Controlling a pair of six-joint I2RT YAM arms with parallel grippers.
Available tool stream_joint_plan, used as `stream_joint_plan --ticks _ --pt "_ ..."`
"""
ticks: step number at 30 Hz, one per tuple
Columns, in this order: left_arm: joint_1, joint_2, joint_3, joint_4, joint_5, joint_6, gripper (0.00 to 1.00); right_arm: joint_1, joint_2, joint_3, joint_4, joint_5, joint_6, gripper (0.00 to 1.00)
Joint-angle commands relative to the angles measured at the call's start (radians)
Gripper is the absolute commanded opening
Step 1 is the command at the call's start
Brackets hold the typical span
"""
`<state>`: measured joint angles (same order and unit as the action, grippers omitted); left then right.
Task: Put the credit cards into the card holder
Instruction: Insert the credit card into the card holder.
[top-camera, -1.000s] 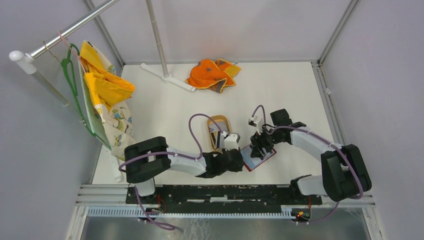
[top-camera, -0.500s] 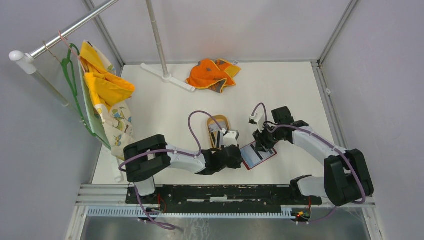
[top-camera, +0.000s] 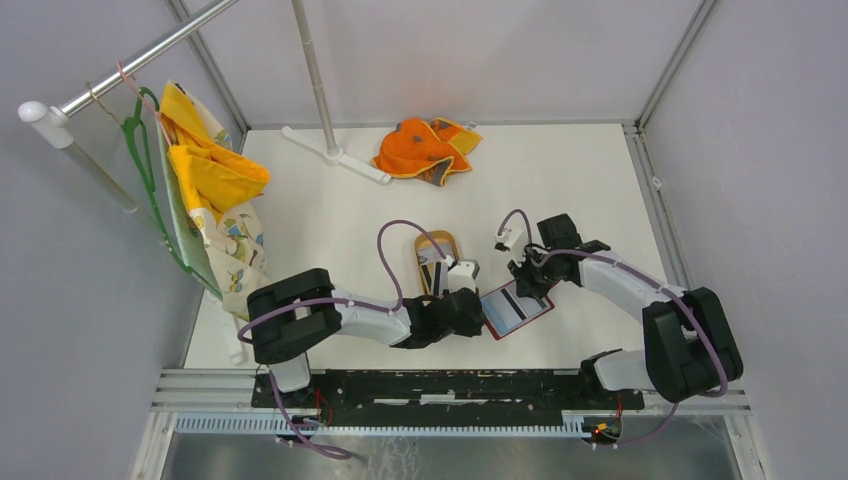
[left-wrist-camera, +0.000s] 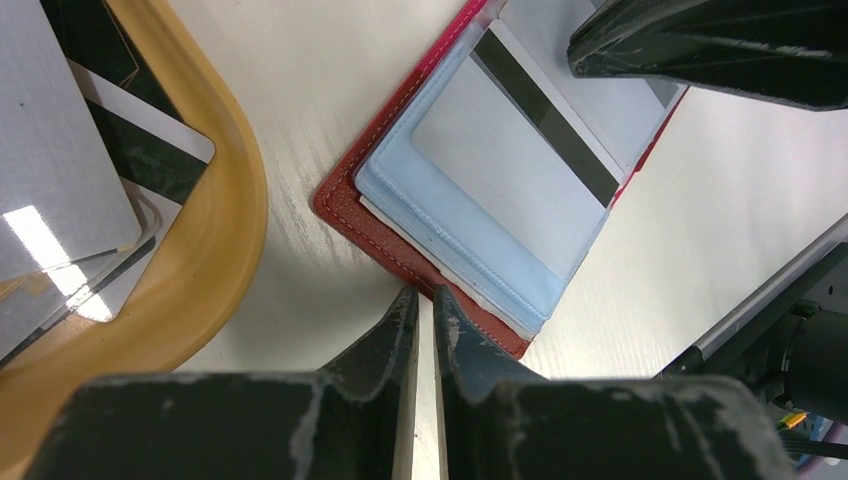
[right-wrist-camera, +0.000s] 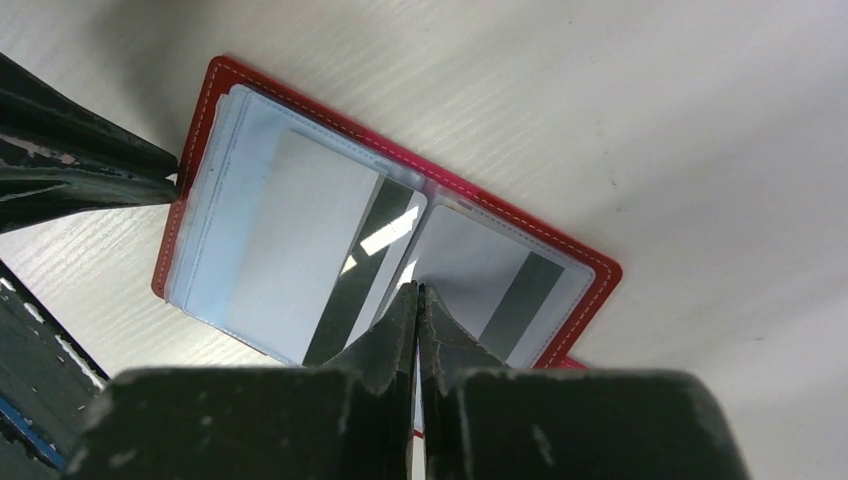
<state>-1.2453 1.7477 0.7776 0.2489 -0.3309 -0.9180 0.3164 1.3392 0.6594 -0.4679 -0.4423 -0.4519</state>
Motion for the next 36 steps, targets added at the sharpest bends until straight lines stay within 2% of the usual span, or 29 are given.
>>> stream_joint_plan --ticks 1,12,19,31,36 --pt "0.006 0.013 0.012 0.036 0.007 0.047 0.16 0.031 0.031 0.009 0.014 0.044 -0.011 0.03" --pt "0.021 0.032 0.03 0.044 0.035 0.066 0.16 0.092 0.092 0.034 -0.013 0.007 -0.013 0.02" --pt "0.031 0.021 0.024 0.04 0.036 0.069 0.16 0.09 0.072 0.038 -0.014 0.007 -0.011 0.02" --pt "0.036 -0.004 0.04 0.01 0.03 0.094 0.17 0.088 0.091 0.049 -0.051 -0.126 -0.028 0.03" --pt "0.045 -0.004 0.043 0.001 0.034 0.107 0.17 0.085 0.084 0.049 -0.04 -0.086 -0.018 0.03"
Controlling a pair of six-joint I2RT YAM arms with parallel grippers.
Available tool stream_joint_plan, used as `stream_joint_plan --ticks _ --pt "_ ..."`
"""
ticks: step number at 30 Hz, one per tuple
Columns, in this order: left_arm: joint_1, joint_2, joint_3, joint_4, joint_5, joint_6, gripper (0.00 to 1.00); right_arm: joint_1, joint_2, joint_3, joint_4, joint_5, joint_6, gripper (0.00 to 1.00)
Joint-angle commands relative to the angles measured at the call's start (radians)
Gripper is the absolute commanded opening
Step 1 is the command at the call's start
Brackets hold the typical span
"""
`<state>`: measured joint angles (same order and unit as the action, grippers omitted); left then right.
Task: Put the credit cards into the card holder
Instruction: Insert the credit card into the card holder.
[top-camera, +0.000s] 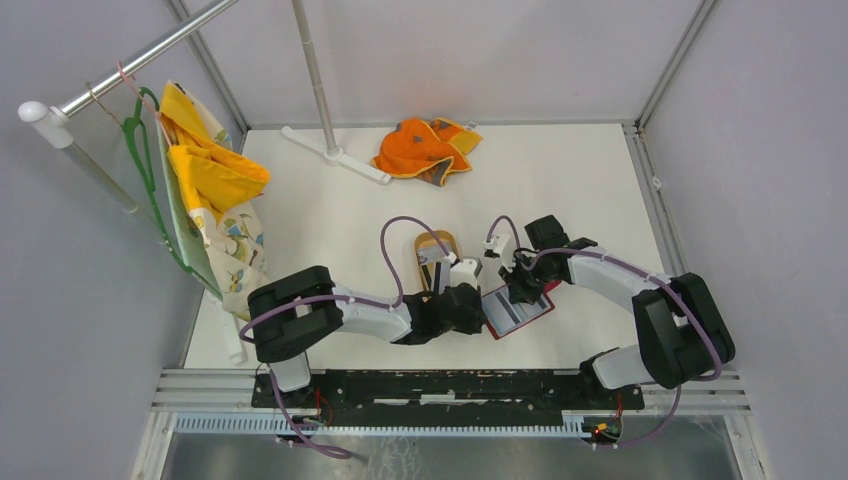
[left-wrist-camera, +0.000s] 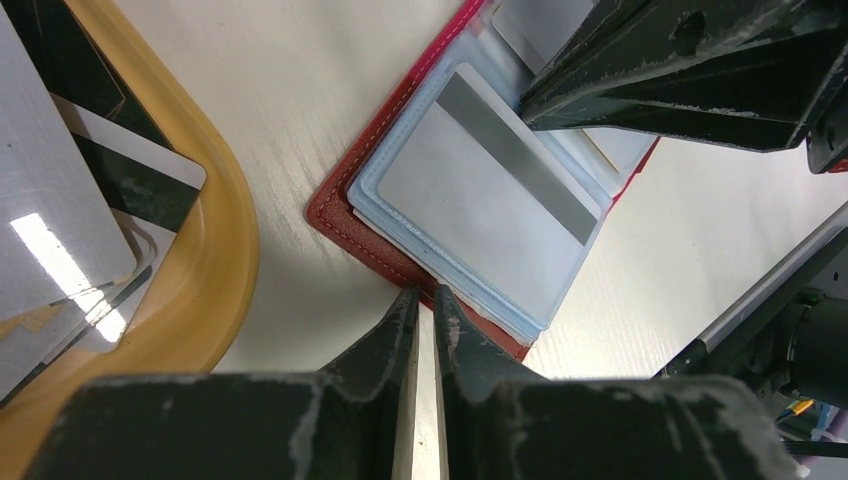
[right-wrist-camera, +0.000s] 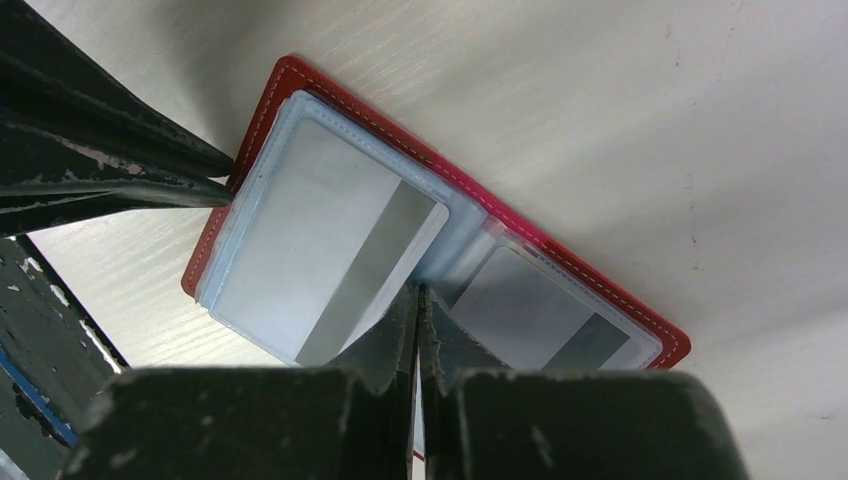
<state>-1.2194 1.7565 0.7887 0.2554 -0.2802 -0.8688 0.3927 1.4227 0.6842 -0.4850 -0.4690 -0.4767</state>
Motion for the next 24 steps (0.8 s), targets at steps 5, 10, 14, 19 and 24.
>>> stream_joint_plan --ticks 5,10,14,19,24 --pt "0.029 -0.071 0.017 -0.034 -0.027 0.094 0.19 -0.035 -0.033 0.041 -0.028 -0.007 0.004 0.05" --pt "0.028 -0.153 -0.011 -0.035 0.018 0.134 0.28 -0.1 -0.085 0.037 -0.047 -0.124 -0.033 0.07" --pt "0.027 -0.22 -0.045 0.002 0.077 0.146 0.33 -0.102 -0.129 0.012 -0.05 -0.293 -0.108 0.07" --pt "0.026 -0.286 -0.127 0.15 0.121 0.121 0.37 -0.089 -0.179 -0.057 0.009 -0.345 -0.189 0.09" --pt "0.031 -0.277 -0.209 0.338 0.17 0.032 0.44 -0.078 -0.128 -0.048 0.022 -0.229 -0.168 0.08"
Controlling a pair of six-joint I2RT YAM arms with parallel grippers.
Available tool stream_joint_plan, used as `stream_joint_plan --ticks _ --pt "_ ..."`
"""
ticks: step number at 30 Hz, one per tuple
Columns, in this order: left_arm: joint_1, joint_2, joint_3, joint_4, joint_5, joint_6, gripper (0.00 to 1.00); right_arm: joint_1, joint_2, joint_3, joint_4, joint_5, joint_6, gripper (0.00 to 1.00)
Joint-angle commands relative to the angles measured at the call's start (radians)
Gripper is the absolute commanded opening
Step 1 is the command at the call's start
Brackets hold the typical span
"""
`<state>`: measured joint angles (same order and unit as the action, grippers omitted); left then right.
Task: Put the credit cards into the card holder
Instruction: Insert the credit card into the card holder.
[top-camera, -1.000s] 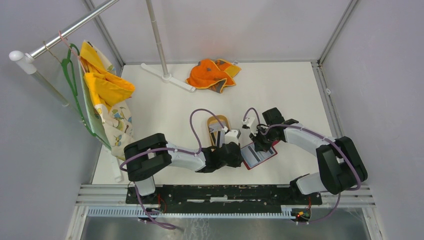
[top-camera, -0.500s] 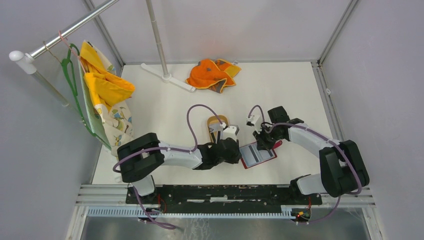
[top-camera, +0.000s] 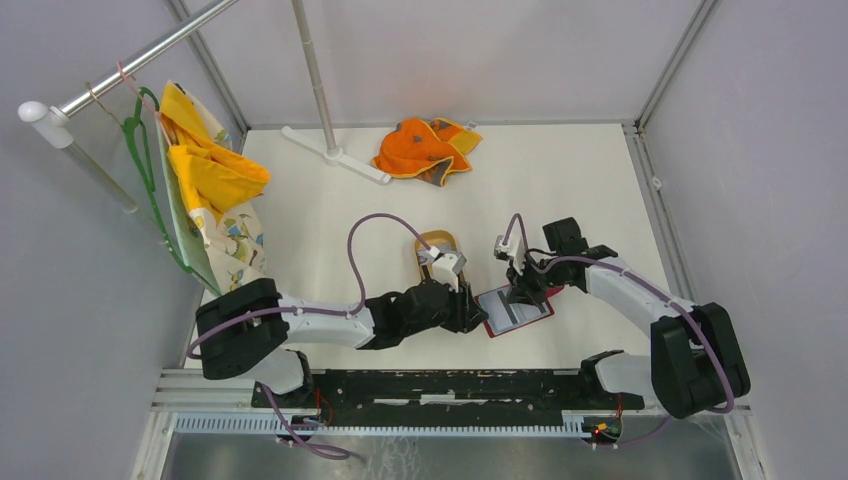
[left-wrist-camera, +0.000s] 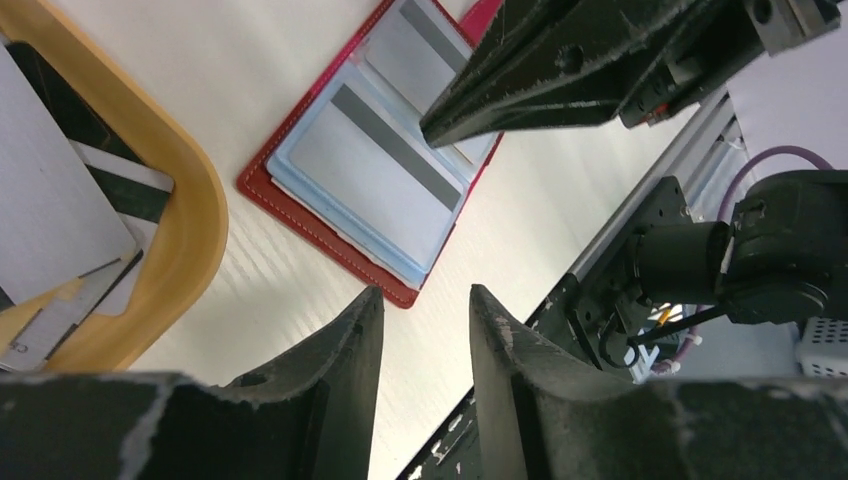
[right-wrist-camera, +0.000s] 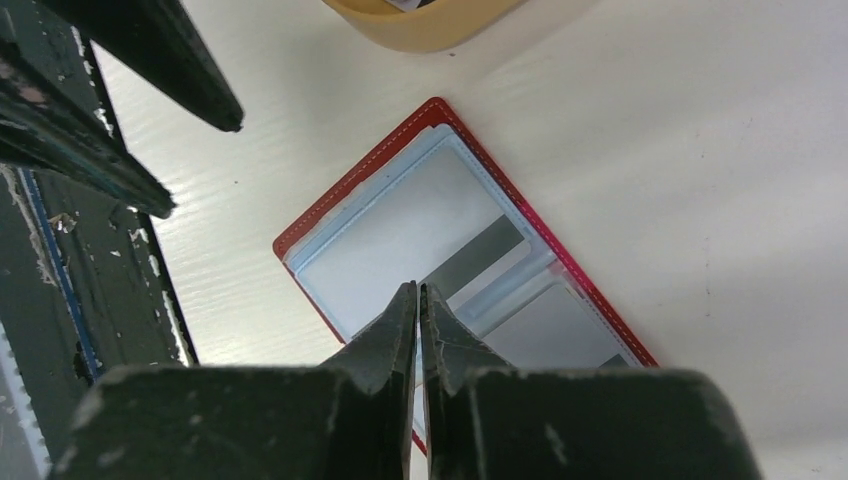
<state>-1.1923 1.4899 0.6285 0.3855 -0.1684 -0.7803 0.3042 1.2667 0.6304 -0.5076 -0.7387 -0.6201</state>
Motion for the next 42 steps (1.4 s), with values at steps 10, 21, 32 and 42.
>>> stream_joint_plan --ticks 10,21,32,42 --pt "0.006 0.132 -0.021 0.284 0.09 -0.155 0.42 0.047 0.098 0.02 0.049 0.162 -0.006 0.07" --pt "0.006 0.218 0.043 0.212 0.053 -0.187 0.44 0.069 0.155 0.037 0.037 0.217 -0.003 0.07" --pt "0.022 0.247 0.061 0.195 0.029 -0.211 0.48 0.07 0.171 0.044 0.025 0.22 -0.008 0.06" --pt "0.035 0.282 0.082 0.227 0.051 -0.227 0.41 0.072 0.222 0.084 -0.036 0.191 -0.03 0.07"
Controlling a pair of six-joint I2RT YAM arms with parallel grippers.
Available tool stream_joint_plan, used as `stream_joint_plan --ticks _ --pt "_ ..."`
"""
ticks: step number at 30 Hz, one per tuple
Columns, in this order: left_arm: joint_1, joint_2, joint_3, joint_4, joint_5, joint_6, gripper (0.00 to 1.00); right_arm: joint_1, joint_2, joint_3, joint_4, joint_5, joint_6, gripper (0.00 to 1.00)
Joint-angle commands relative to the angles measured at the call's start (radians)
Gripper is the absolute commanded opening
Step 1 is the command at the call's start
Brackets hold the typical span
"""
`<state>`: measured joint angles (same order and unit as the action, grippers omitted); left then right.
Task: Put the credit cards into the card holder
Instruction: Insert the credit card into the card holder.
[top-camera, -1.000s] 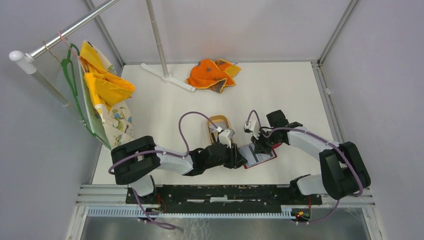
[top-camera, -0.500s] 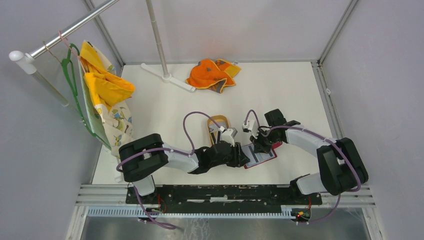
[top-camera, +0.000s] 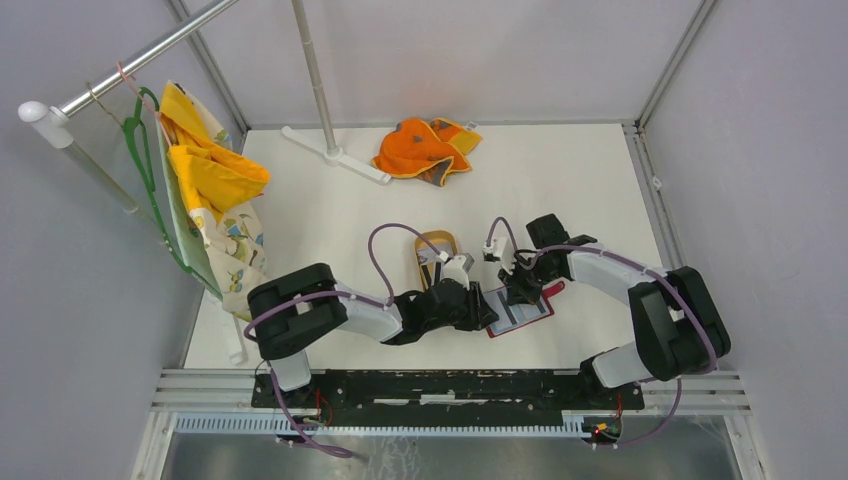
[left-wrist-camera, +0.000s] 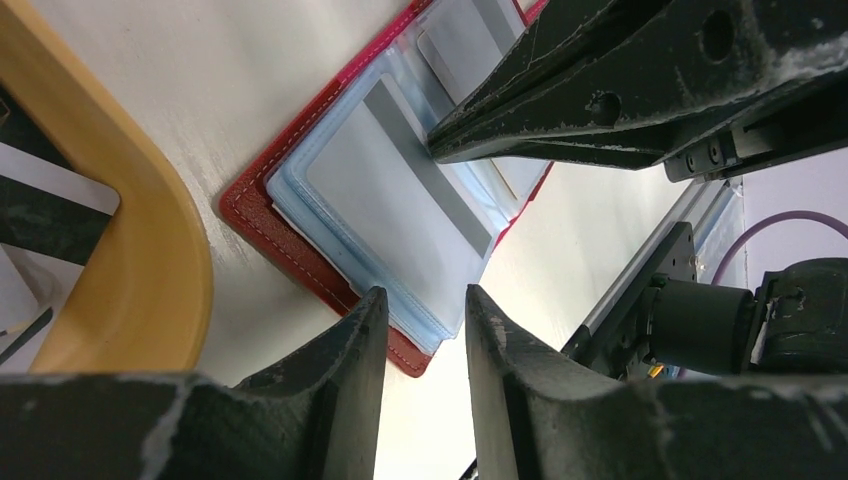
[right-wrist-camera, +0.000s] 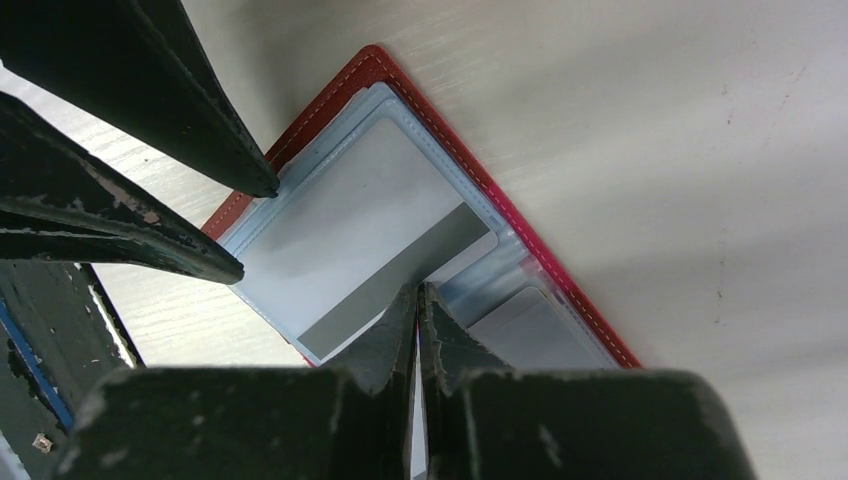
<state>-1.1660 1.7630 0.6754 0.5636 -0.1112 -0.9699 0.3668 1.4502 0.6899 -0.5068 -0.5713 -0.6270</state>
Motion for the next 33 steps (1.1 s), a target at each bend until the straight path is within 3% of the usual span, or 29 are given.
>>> stream_joint_plan --ticks 1,14,25,33 --pt "0.01 0.01 0.037 0.049 -0.006 -0.038 0.41 0.009 0.04 0.025 -0.037 0.023 -0.023 0.07" --pt "0.029 0.062 0.034 0.126 0.043 -0.085 0.39 0.008 0.039 0.026 -0.041 0.022 -0.025 0.07" --pt "0.026 -0.042 -0.014 0.022 0.006 -0.055 0.44 0.008 0.04 0.028 -0.042 0.024 -0.024 0.08" --pt "0.006 -0.055 -0.007 0.019 0.002 -0.061 0.41 0.009 0.046 0.029 -0.043 0.024 -0.024 0.08"
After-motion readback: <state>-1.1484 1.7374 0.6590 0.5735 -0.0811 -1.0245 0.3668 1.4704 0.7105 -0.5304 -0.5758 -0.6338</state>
